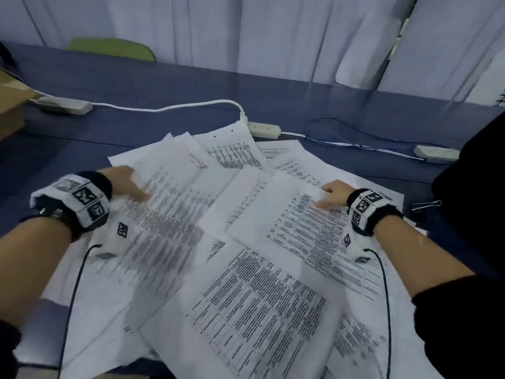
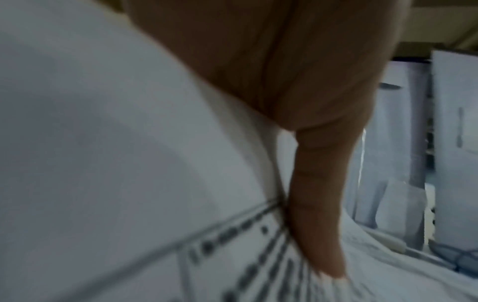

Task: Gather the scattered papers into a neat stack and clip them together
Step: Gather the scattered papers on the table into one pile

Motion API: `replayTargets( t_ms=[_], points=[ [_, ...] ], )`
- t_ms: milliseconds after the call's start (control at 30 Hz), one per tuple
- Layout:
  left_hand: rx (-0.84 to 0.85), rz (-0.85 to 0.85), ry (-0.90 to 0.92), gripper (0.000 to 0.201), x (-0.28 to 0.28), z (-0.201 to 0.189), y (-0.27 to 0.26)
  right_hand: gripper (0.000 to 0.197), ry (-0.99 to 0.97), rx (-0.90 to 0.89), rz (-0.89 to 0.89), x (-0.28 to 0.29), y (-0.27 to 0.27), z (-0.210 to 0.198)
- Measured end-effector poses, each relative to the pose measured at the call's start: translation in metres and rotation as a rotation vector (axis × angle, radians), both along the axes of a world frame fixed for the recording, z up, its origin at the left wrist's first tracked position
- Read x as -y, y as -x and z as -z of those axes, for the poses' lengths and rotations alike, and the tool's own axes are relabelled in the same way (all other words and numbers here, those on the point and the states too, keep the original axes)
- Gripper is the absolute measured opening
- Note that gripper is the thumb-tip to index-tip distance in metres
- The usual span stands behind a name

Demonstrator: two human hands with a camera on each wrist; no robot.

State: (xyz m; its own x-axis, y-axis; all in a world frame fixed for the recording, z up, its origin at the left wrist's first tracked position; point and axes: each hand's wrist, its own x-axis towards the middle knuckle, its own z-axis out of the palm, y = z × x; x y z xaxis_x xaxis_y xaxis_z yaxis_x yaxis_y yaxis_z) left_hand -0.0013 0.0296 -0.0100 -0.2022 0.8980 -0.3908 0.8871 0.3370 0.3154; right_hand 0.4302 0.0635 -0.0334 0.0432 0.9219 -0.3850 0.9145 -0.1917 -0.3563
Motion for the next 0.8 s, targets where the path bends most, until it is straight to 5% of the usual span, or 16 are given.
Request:
replayTargets(
  t_ms=[100,167,233,300,367,433,500,567,667,800],
  points=[
    [0.133,0.053,0.096,0.045,0.02,0.001,-0.014,0.035,-0.068,-0.03,0.076,0.01,-0.002,-0.005],
    [0.272,0.054,0.126,0.081,0.023,0.012,-0.021,0.017,-0.159,-0.215,0.19,0.009,-0.005,-0.005],
    [0.384,0.085,0.145,0.116,0.017,0.035,-0.022,0.042,-0.226,-0.332,0.301,0.008,-0.008,-0.005],
    [0.51,0.107,0.189,0.124,0.026,0.031,-0.044,0.053,-0.281,-0.396,0.372,0.006,-0.007,0.0],
    [0.667,0.133,0.26,0.116,0.039,0.024,-0.076,0.031,-0.326,-0.422,0.419,0.004,-0.005,0.008],
    [0.633,0.219,0.243,0.12,0.042,0.03,-0.099,0.01,-0.339,-0.424,0.441,0.006,0.003,0.01],
    [0.493,0.207,0.186,0.129,0.039,0.04,-0.11,0.013,-0.378,-0.406,0.437,0.007,0.006,0.008],
    [0.403,0.17,0.131,0.114,0.03,0.044,-0.105,0.006,-0.389,-0.381,0.428,0.011,0.001,-0.001],
    [0.364,0.051,0.037,0.056,0.026,0.031,-0.091,0.013,-0.372,-0.319,0.443,0.016,-0.028,-0.013],
    [0.446,-0.213,0.005,0.045,0.024,0.032,-0.063,0.03,-0.242,-0.274,0.366,0.037,-0.061,-0.032]
  ],
)
